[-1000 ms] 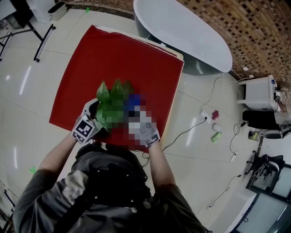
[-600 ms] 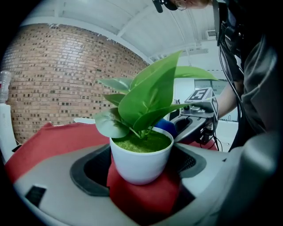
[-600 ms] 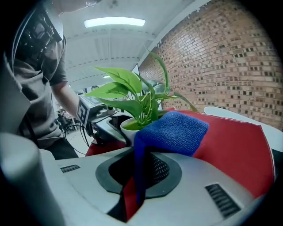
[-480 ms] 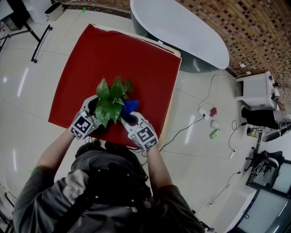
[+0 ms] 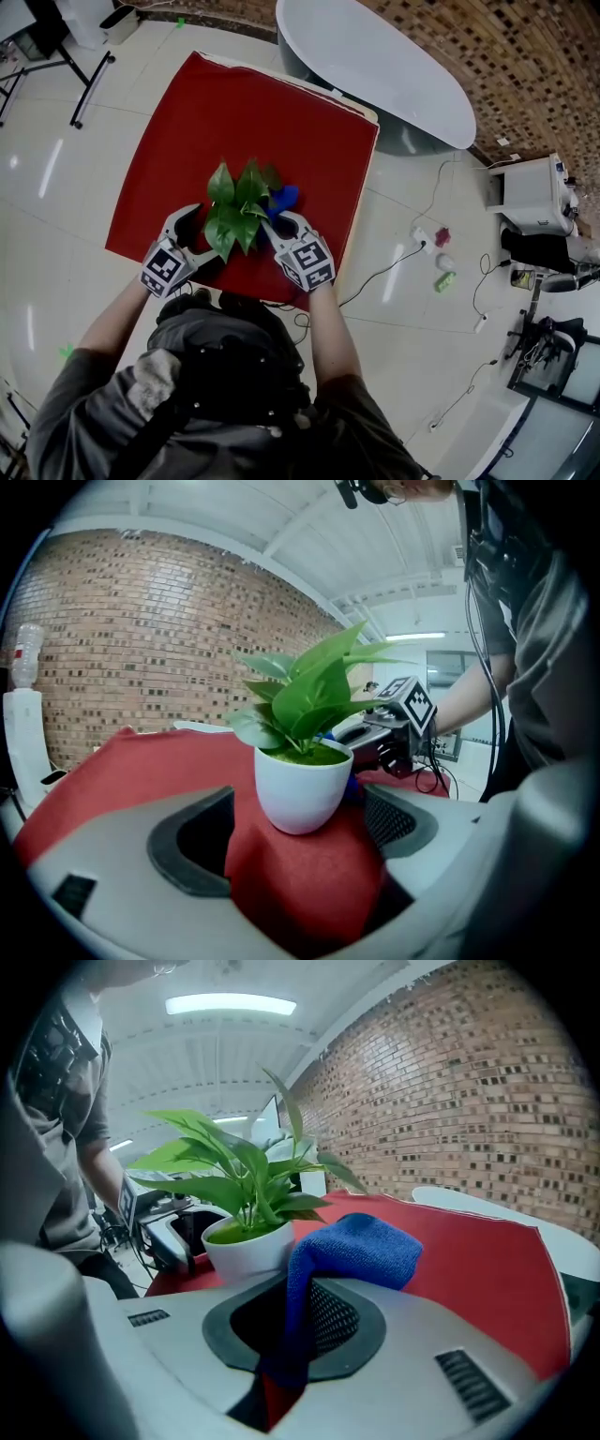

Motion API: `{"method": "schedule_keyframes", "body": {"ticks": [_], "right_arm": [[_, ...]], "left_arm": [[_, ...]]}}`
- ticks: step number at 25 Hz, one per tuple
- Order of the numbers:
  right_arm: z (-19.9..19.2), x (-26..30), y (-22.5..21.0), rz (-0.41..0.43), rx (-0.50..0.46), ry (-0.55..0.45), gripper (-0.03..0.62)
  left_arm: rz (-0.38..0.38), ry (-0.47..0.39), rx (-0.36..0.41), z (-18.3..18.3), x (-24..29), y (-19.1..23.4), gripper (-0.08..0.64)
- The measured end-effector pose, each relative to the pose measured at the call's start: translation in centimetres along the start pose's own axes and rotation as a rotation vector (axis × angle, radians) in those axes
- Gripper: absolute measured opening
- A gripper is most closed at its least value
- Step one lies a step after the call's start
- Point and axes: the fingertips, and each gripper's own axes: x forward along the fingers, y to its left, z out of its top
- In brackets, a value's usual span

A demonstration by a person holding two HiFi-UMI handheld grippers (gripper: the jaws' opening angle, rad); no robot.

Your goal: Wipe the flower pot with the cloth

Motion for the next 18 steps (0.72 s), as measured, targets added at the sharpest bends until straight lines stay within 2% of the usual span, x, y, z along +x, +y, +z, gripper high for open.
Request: {"method": "schedule_keyframes", "body": {"ticks": [5,10,18], "right_arm": [[-0.1,0.1,1.4,0.036,0.011,-0.001,0.064],[-0.6,-0.2,3.9,0.053,-0.025,0.022,0.065],[-1.6,-0.7,9.6,0.087,-0.033,0.058,0.066]], "left_arm": [[0.030,0.008,-0.029,-1.0,-1.5,-0.3,0.465],[0.036,-0.003,-0.052,-0.8,-2.0,-0.9,0.465],[0.051,-0.018,-0.041,-1.2,-4.7,-1.3,0.465]]}}
